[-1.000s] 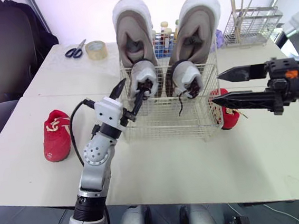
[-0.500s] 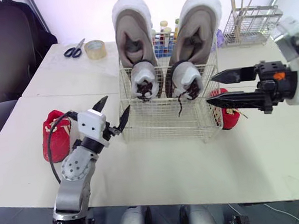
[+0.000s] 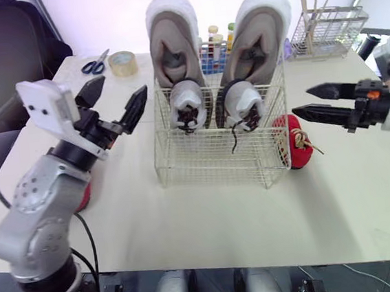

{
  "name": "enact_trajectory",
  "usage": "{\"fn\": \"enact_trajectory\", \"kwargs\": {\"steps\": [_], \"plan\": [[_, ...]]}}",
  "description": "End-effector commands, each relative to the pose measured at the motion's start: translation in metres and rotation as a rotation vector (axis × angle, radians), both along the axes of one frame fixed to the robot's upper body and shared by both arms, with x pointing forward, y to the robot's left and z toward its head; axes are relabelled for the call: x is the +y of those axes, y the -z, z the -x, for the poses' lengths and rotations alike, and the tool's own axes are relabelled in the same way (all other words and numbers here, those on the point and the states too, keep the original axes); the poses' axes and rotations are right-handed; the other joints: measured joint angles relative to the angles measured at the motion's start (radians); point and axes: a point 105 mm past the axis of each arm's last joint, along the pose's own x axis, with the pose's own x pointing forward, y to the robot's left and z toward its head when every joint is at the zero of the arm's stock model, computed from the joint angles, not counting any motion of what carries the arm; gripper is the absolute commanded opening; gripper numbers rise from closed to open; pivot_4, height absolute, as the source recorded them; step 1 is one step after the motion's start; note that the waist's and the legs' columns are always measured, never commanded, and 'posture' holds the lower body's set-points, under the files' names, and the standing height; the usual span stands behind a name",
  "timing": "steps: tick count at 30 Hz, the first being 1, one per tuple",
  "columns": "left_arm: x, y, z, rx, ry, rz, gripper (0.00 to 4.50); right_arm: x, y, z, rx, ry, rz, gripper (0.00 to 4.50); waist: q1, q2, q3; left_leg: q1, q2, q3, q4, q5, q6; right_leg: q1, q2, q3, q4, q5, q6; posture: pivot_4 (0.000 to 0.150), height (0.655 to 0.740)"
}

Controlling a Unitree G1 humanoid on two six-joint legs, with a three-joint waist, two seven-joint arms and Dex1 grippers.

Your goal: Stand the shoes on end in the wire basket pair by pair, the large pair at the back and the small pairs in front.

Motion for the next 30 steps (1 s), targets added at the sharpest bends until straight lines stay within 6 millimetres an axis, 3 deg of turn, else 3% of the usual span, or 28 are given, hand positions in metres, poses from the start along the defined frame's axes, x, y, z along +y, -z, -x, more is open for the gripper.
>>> {"fn": "enact_trajectory", "kwargs": {"steps": [1, 2, 4, 6, 8, 12, 18, 22, 30], "plan": [[-0.014, 0.0, 0.033, 0.096, 0.29, -0.036, 4.47, -0.039, -0.014, 0.007, -0.134, 0.151, -0.027, 4.5, -0.001, 0.001, 0.001, 0.0, 0.0, 0.0, 0.0, 0.0, -0.001, 0.0, 0.0, -0.001, 0.0, 0.0, 0.0, 0.15, 0.74], [-0.017, 0.0, 0.037, 0.11, 0.322, -0.051, 4.47, -0.045, -0.011, 0.009, -0.128, 0.17, -0.025, 4.5, 0.0, 0.002, 0.002, 0.0, 0.001, -0.001, 0.0, 0.001, -0.002, 0.0, 0.001, -0.002, 0.0, 0.0, 0.0, 0.15, 0.74], [-0.038, 0.006, 0.048, 0.126, 0.458, -0.077, 4.47, -0.066, 0.022, 0.017, -0.082, 0.274, 0.025, 4.5, 0.011, 0.003, 0.002, 0.002, 0.001, -0.001, 0.0, 0.001, -0.002, 0.003, 0.001, -0.002, 0.0, 0.0, 0.0, 0.15, 0.74], [-0.055, 0.017, 0.059, 0.165, 0.555, -0.086, 4.47, -0.075, 0.048, 0.028, -0.073, 0.367, 0.038, 4.5, 0.016, 0.002, 0.002, 0.01, 0.0, -0.002, 0.0, 0.001, -0.002, 0.013, 0.001, -0.003, -0.002, 0.0, 0.0, 0.15, 0.74], [-0.063, 0.031, 0.066, 0.204, 0.584, -0.118, 4.47, -0.066, 0.067, 0.039, -0.063, 0.394, 0.028, 4.5, 0.009, 0.004, 0.002, 0.016, 0.0, -0.003, -0.001, 0.0, -0.003, 0.02, 0.002, -0.002, -0.004, -0.001, 0.0, 0.15, 0.74], [-0.071, 0.045, 0.081, 0.259, 0.644, -0.13, 4.47, -0.038, 0.098, 0.054, -0.042, 0.443, -0.009, 4.5, -0.007, 0.008, 0.004, 0.018, 0.0, 0.0, -0.008, 0.002, -0.006, 0.014, 0.002, 0.004, -0.001, -0.001, 0.001, 0.15, 0.74], [-0.071, 0.067, 0.094, 0.347, 0.666, -0.17, 4.47, -0.014, 0.137, 0.051, -0.033, 0.505, 0.016, 4.5, -0.017, 0.008, 0.004, 0.024, 0.002, 0.0, -0.017, 0.005, -0.012, 0.015, 0.005, 0.005, -0.001, -0.002, -0.001, 0.15, 0.74], [-0.069, 0.075, 0.098, 0.371, 0.655, -0.187, 4.47, 0.006, 0.15, 0.044, -0.026, 0.504, -0.024, 4.5, -0.017, 0.009, 0.004, 0.024, 0.001, 0.0, -0.018, 0.005, -0.012, 0.014, 0.004, 0.006, -0.001, -0.003, -0.004, 0.15, 0.74], [-0.064, 0.085, 0.094, 0.382, 0.623, -0.231, 4.47, 0.012, 0.159, 0.009, -0.079, 0.6, -0.034, 4.5, -0.018, 0.009, 0.004, 0.023, 0.001, 0.001, -0.018, 0.005, -0.012, 0.013, 0.004, 0.006, -0.001, -0.005, -0.007, 0.15, 0.74]]}}
